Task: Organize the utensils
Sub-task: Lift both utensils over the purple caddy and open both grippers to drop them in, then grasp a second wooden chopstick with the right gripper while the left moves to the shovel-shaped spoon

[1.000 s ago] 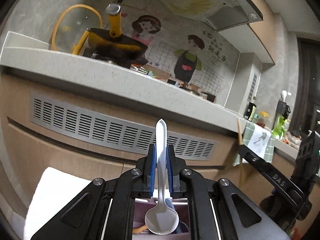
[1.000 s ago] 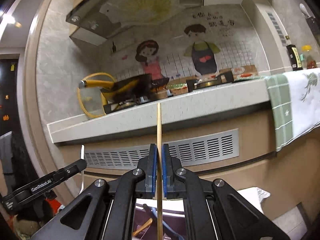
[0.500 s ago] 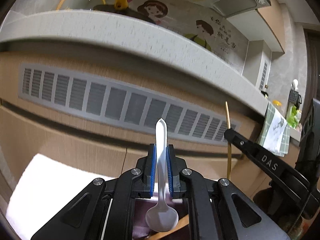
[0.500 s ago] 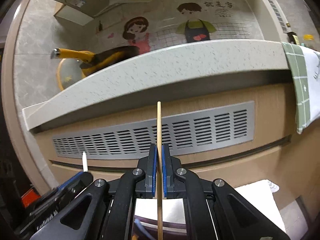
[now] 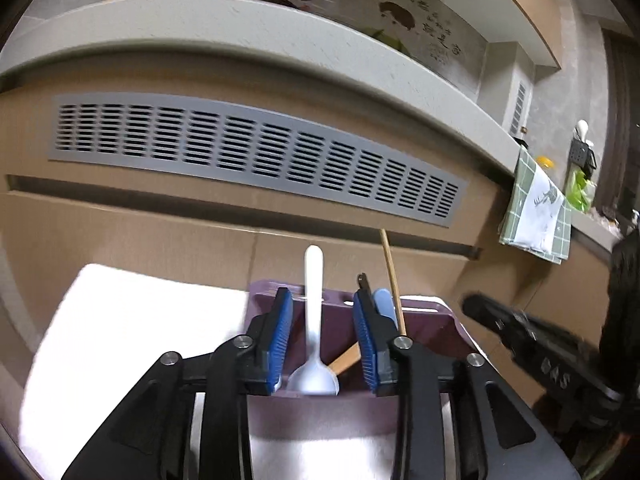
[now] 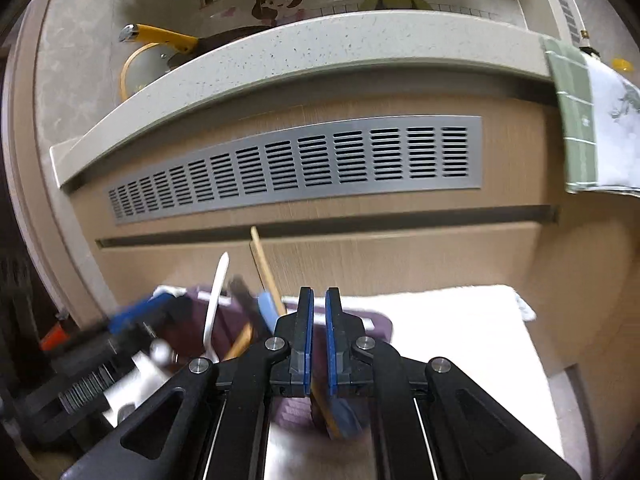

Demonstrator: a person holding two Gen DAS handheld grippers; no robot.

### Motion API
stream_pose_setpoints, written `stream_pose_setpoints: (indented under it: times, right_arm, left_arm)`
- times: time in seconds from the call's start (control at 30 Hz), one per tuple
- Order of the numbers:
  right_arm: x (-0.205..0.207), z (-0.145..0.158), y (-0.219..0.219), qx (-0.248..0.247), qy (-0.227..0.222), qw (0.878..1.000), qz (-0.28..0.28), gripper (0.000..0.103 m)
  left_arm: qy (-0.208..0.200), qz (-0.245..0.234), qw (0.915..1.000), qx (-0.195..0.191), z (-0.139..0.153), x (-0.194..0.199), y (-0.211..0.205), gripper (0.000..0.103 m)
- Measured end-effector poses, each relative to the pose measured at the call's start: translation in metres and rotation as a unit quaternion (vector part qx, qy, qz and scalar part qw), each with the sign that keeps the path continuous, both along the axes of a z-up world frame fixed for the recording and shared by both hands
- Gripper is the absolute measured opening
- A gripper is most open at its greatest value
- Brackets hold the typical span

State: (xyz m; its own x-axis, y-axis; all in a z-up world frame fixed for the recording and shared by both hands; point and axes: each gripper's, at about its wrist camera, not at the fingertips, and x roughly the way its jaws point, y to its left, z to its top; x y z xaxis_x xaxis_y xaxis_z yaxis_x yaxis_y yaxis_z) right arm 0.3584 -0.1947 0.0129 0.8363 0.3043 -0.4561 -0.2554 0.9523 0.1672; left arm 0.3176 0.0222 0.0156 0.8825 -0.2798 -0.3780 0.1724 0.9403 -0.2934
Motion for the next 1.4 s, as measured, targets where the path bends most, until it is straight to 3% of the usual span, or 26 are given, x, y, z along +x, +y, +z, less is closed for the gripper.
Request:
stream_pose_setpoints:
  times: [0.27,0.47,0.6,0.77,1.0,1.13,1.2,1.4]
  right_arm:
    - [-0.077,-0.001,0.007,-0.031,0.027,0.998,0.048,0.009]
    - [-0.141,-0.043,0.033,-0.044,0.124,0.983,0.130,0.009]
    - [-0.167,-0.078,0.049,-0.015,0.211,0.966,0.152,0.009]
    - [-0.173,-0.100,0.074,-0.008,0.254,0.956,0.147,0.011]
    - [-0.172,-0.097,0.104,-0.040,0.247,0.960,0.130,0.016]
    - [-0.186,-0.097,0.122,-0.116,0.198,0.962,0.145,0.015]
    - [-0.189,-0.097,0.126,-0.154,0.178,0.959,0.158,0.009]
    - [-0.168,-0.096,0.062,-0.175,0.176,0.966,0.078,0.005]
  left_arm:
    - [0.047,0.040,0.9981,0.004,-0.001,-0.080,0.044,0.044]
    - [0.092,0.058,0.9941,0.010,-0.022,-0.150,0.072,0.045]
    - [0.114,0.072,0.9907,0.012,-0.038,-0.184,0.088,0.045]
    - [0.146,0.083,0.9857,-0.001,-0.062,-0.202,0.102,0.045]
    - [0.166,0.085,0.9824,-0.012,-0.072,-0.194,0.106,0.045]
    - [0.174,0.083,0.9811,-0.015,-0.073,-0.186,0.102,0.045]
    - [0.182,0.078,0.9800,-0.019,-0.075,-0.181,0.099,0.045]
    - [0.217,0.074,0.9721,-0.051,-0.083,-0.165,0.097,0.045]
